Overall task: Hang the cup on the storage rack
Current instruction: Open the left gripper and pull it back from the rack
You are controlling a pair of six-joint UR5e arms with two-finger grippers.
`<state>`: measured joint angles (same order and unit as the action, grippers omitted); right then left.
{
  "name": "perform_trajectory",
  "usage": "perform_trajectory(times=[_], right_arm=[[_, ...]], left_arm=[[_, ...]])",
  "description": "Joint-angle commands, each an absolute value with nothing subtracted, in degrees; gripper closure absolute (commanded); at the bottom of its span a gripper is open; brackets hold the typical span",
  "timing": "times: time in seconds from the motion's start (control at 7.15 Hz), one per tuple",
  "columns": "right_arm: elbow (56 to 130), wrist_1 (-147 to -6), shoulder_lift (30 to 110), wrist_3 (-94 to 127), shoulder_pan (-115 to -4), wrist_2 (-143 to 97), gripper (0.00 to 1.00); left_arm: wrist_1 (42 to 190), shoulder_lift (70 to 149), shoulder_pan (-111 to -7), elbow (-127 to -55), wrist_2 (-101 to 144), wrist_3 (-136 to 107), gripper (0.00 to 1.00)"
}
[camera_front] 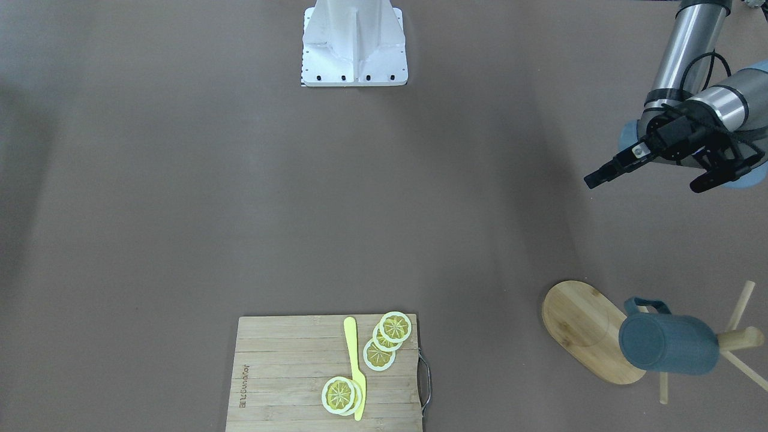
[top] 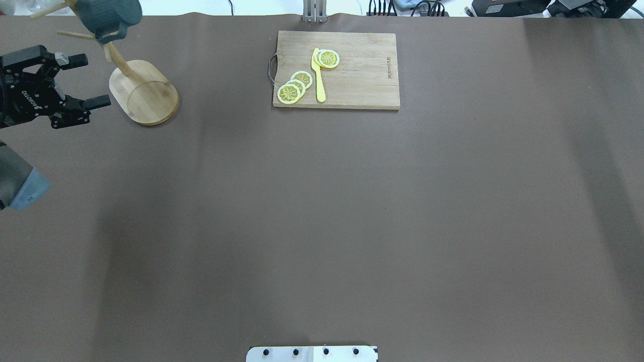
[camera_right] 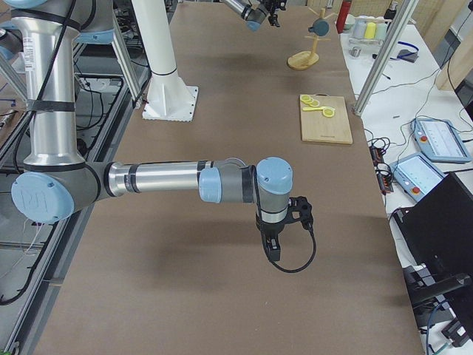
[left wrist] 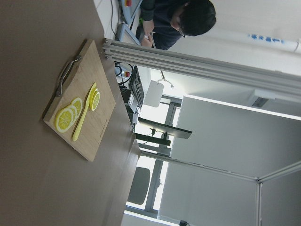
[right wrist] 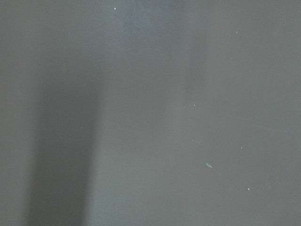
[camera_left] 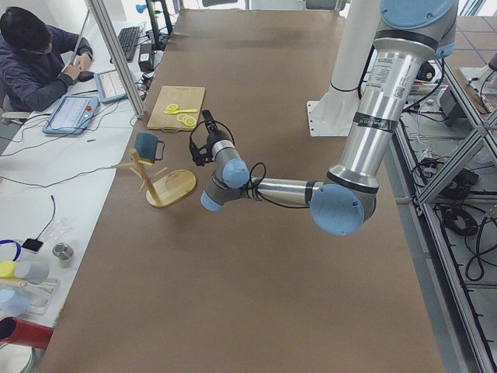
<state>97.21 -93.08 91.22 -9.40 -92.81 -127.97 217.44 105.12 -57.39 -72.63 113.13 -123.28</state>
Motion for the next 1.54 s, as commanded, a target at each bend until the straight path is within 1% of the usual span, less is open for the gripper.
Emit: perform_trajectory(times=[0.0,0.14,0.28,0.56,0.84,1.4], right_arm=[[97.2,-93.1,91.2,-9.1,-92.8,-128.1,0.00],[97.2,-93.1,91.2,-9.0,-92.8,-128.1,0.00],[97.2,-93.1,91.2,-8.9,-92.8,-128.1,0.00],[97.1,-93.1,91.1,-8.9,-92.8,-128.1,0.00],[97.0,-93.1,91.2,-8.9,-92.8,-128.0,0.00],[97.0,-93.1,91.5,-8.8,-92.8,-128.1,0.00]], left_arm=[[214.3,102.8,-57.4,-73.7,113.8,-93.8,0.01],[211.8,103.0,-57.5,-73.5,116.7,-84.6,0.01],[206.6,102.9,-59.9,-73.9,120.5,-70.5,0.01],[205.4,99.2,-62.8,-74.0,122.7,-59.1,0.01],[203.7,97.7,-64.3,-73.5,122.6,-40.7,0.01],[182.5,96.8,-75.0,-74.0,123.4,-4.8,0.01]])
